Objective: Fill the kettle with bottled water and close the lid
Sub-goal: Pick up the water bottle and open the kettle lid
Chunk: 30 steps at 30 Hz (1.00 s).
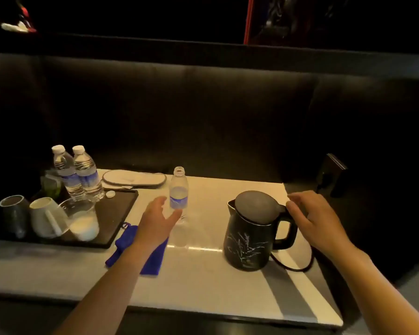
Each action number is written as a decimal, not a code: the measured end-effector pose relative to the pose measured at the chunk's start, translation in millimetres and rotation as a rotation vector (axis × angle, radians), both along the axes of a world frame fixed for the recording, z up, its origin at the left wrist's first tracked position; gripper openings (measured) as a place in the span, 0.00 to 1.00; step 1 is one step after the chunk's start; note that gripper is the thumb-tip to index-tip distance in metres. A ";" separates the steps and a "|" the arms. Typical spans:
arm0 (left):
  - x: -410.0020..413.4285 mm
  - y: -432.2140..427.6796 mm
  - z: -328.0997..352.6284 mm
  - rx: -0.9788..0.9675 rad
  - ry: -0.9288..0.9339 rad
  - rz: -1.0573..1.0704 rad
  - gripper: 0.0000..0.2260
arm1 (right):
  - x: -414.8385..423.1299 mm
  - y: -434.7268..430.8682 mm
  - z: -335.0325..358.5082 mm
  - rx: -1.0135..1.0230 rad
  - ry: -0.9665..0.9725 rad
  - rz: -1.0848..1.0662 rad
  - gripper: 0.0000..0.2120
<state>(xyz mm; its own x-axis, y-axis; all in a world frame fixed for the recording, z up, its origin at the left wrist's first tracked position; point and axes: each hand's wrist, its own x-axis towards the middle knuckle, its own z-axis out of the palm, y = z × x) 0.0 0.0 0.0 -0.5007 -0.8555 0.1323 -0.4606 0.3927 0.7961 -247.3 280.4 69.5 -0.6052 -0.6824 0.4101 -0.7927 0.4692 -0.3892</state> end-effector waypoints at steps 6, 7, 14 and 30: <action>-50.7 -48.2 -2.9 0.080 0.056 0.016 0.43 | -15.3 -21.2 -23.0 -0.031 -0.284 -0.018 0.09; -56.9 -53.9 -6.6 0.084 0.063 0.024 0.43 | -16.4 -22.1 -27.3 -0.042 -0.317 -0.016 0.10; -85.5 -60.0 -18.2 0.122 0.288 0.020 0.29 | -11.6 -22.0 -35.6 -0.162 -0.527 -0.044 0.20; -71.9 19.6 -16.2 0.050 0.383 0.010 0.23 | -14.5 -22.8 -68.3 -0.492 -0.975 -0.158 0.30</action>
<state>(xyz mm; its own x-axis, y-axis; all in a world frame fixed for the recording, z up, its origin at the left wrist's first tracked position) -71.9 19.6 -16.2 -0.4146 -0.8702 0.2663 -0.1293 0.3459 0.9293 -261.8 257.6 1.2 -0.8829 -0.4617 -0.0855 0.0116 0.1605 -0.9870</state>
